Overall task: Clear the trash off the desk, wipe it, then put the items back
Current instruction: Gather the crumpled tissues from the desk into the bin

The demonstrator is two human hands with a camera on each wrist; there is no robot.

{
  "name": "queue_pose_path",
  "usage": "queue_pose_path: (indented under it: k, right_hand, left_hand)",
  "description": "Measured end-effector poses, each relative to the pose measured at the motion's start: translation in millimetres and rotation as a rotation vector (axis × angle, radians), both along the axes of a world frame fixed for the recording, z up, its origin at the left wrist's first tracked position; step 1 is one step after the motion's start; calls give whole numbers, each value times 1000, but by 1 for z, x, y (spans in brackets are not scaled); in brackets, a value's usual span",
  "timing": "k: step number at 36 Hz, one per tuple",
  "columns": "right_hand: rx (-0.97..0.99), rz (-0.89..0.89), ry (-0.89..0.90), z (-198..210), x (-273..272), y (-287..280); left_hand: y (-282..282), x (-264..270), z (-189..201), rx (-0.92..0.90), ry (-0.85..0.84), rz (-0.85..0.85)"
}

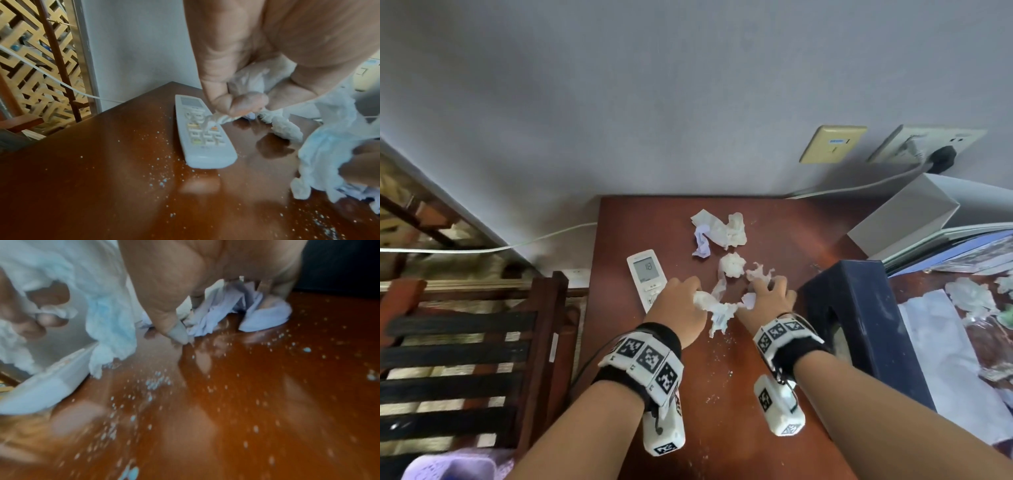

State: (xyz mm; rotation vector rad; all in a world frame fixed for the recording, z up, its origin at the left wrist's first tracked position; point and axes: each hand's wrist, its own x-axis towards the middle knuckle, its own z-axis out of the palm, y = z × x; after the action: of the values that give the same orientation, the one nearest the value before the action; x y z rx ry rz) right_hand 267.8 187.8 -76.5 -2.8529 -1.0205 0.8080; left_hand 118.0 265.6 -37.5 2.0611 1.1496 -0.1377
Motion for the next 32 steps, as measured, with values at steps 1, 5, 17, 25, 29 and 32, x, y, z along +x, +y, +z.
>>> queue_pose_path:
  k: [1, 5, 17, 25, 29, 32]
  right_hand:
    - [11, -5, 3, -2, -1, 0]
    - [82, 28, 84, -11, 1, 2]
    - [573, -323, 180, 7, 24, -4]
    - [562, -302, 138, 8, 42, 25]
    - [247, 71, 65, -1, 24, 11]
    - [99, 214, 26, -7, 15, 4]
  left_hand:
    - [1, -1, -1, -8, 6, 17]
    - [1, 2, 0, -16, 45, 22]
    - [-30, 41, -21, 192, 310, -203]
    - [-20, 42, -21, 113, 248, -261]
    - [-9, 39, -13, 134, 157, -212]
    - [0, 44, -11, 177, 135, -219]
